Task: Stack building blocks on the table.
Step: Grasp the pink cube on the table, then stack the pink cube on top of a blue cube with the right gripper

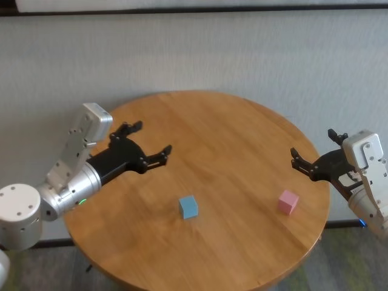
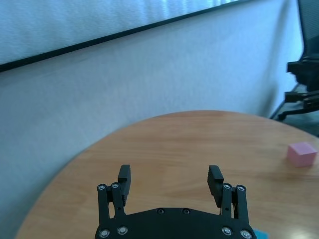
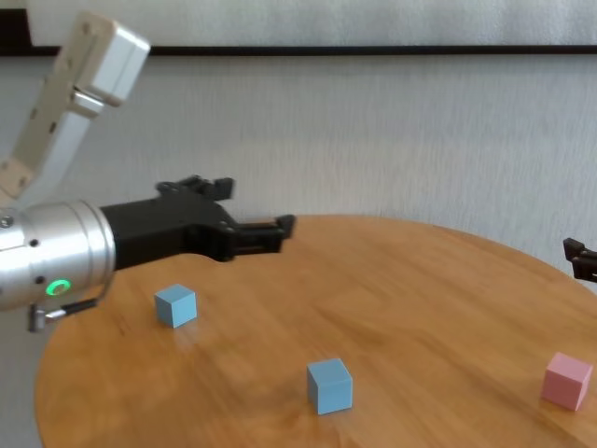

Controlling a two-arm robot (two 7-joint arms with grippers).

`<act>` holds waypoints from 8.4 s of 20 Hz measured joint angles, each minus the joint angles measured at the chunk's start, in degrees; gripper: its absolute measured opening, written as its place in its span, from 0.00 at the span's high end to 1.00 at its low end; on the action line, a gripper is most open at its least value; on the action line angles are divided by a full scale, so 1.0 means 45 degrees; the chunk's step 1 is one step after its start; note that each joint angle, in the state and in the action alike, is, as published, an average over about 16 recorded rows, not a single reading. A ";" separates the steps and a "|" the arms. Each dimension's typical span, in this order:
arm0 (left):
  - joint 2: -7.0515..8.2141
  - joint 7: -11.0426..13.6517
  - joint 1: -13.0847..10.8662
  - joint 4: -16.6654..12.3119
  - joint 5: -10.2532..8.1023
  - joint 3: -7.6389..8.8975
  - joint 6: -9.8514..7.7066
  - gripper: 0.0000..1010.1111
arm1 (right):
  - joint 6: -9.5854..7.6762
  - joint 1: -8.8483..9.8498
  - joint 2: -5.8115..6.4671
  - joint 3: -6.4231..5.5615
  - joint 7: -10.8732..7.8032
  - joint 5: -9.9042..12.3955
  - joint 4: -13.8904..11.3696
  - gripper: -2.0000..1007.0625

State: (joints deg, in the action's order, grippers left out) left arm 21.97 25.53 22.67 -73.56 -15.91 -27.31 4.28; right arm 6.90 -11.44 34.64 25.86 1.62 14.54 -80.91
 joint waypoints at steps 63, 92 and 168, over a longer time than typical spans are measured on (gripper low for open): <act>0.0250 -0.1378 -0.0645 -0.0849 0.0666 0.0674 -0.0038 0.01 | -0.3376 -0.1169 0.0439 0.0303 -0.6076 0.0736 0.1256 0.00; 0.0250 -0.1379 -0.0644 -0.0846 0.0666 0.0672 -0.0038 0.01 | -0.3762 -0.1328 -0.0110 0.0137 -0.6243 0.0324 0.1987 0.16; 0.0249 -0.1380 -0.0643 -0.0845 0.0667 0.0670 -0.0038 0.01 | -0.7536 -0.1386 -0.4876 0.0670 -0.4617 -0.1279 0.0148 0.64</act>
State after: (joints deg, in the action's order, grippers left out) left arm 23.09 19.32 19.78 -77.36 -12.91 -24.30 4.11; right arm -27.01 -17.67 12.70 28.87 -19.16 8.79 -80.24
